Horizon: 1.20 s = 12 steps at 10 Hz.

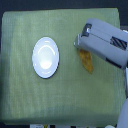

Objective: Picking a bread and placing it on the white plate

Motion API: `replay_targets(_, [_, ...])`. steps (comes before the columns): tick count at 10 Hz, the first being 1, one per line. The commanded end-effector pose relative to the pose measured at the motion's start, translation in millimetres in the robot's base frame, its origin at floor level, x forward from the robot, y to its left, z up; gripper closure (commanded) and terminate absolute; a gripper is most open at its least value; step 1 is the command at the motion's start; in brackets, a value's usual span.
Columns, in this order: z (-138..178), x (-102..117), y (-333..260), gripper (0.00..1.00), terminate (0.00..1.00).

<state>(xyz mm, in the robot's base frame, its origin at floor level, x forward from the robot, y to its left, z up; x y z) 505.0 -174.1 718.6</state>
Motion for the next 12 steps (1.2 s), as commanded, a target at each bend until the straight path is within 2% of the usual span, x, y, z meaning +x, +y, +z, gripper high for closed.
replay_targets(1, [7,3,-4,1.00,0.00])
replay_targets(5, [13,5,-9,1.00,0.00])
replay_targets(7, [33,12,-6,1.00,0.00])
replay_targets(10, [99,13,2,1.00,0.00])
replay_targets(12, [148,22,19,1.00,0.00])
